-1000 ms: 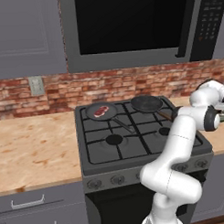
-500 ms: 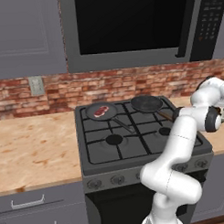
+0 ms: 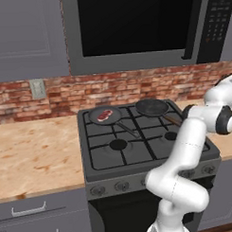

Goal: Place one of the steaks on the plate and the other in the bowl. Then place the bowl in the fridge.

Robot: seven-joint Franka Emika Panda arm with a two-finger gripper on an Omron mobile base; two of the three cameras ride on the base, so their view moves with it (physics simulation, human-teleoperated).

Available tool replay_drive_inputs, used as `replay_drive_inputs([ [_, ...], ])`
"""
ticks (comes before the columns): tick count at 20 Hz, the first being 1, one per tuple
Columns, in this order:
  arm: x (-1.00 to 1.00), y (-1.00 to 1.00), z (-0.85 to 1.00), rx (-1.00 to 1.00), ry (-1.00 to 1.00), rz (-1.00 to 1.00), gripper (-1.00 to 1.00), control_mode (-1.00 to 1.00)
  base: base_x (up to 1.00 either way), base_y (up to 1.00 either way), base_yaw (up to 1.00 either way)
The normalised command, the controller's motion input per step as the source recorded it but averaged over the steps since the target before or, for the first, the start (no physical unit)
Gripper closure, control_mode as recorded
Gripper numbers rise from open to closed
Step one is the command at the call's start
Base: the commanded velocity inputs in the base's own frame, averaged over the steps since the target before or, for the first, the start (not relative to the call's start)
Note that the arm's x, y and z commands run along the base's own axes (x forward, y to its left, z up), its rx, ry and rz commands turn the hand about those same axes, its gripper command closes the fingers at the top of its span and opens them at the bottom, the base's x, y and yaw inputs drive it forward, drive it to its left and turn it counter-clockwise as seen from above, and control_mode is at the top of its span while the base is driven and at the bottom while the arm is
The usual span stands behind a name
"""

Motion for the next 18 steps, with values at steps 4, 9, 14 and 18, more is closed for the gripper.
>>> replay_drive_inputs([
  [4, -0.67, 0.46, 0.65, -0.05, -0.35, 0.00, -1.00, -1.00, 0.00, 0.00, 0.00],
  [9, -0.95, 0.63, 0.32, -0.06, -0.22, 0.00, -1.00, -1.00, 0.00, 0.00, 0.00],
  [14, -0.93, 0.79, 0.39, -0.05, -0.16, 0.00, -1.00, -1.00, 0.00, 0.00, 0.00],
  [18, -0.64, 0.75, 0.92, -0.01, 0.01, -0.01, -1.00, -1.00, 0.00, 0.00, 0.00],
])
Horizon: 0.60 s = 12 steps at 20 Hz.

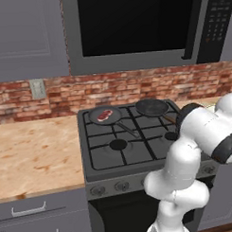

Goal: Place one of the steaks on the plate and the other in the bowl. Then place the bowl in the fridge.

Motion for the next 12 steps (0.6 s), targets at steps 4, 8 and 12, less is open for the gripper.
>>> replay_drive_inputs([
  [4, -0.63, 0.48, 0.99, 0.00, 0.15, -0.02, -1.00, -1.00, 0.00, 0.00, 0.00],
  [8, -0.58, 0.68, 0.82, 0.00, 0.19, -0.03, -1.00, -1.00, 0.00, 0.00, 0.00],
  [12, -0.46, 0.95, 0.48, 0.00, 0.18, -0.07, -1.00, -1.00, 0.00, 0.00, 0.00],
])
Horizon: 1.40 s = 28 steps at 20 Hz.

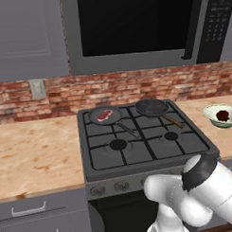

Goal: Place one of the steaks on the plate and the other in the bowl. Then place the bowl in the fridge.

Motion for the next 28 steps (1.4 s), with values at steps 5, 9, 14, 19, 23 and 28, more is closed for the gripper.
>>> replay_drive_inputs([
  [5, -0.56, 1.00, 0.03, 0.01, 0.05, -0.08, -1.00, -1.00, 0.00, 0.00, 0.00],
  [9, -0.45, 1.00, -0.26, 0.00, -0.08, -0.01, -1.00, -1.00, 0.00, 0.00, 0.00],
  [14, 0.01, 1.00, -0.04, -0.03, -0.11, 0.00, -1.00, -1.00, 0.00, 0.00, 0.00],
  [19, 0.10, 1.00, 0.15, -0.11, -0.06, 0.00, -1.00, -1.00, 0.00, 0.00, 0.00],
  [23, 0.04, 1.00, 0.19, -0.14, -0.02, 0.01, -1.00, -1.00, 0.00, 0.00, 0.00],
  [28, 0.23, 1.00, 0.01, -0.13, -0.05, 0.00, -1.00, -1.00, 0.00, 0.00, 0.00],
])
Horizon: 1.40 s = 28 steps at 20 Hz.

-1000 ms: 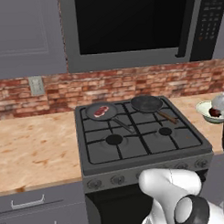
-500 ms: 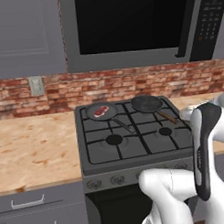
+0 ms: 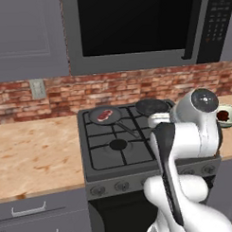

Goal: Place one of the steaks on the plate and the other in the bowl. Then place the bowl in the fridge.

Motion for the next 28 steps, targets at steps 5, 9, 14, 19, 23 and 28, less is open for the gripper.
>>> replay_drive_inputs([
  [5, 0.52, 0.93, 0.00, -0.11, -0.05, 0.00, -1.00, -1.00, 0.00, 0.00, 0.00],
  [9, 0.41, 0.76, -0.03, 0.00, -0.01, 0.00, -1.00, -1.00, 0.00, 0.00, 0.00],
  [14, 0.35, 0.39, -0.28, 0.04, -0.06, 0.02, -1.00, -1.00, 0.00, 0.00, 0.00],
  [19, 0.52, 0.16, -0.17, 0.06, -0.01, 0.03, -1.00, -1.00, 0.00, 0.00, 0.00],
  [23, 0.61, 0.06, -0.02, 0.03, 0.00, 0.02, -1.00, -1.00, 0.00, 0.00, 0.00],
  [28, 0.47, 0.16, 0.00, 0.01, 0.00, 0.00, -1.00, -1.00, 0.00, 0.00, 0.00],
])
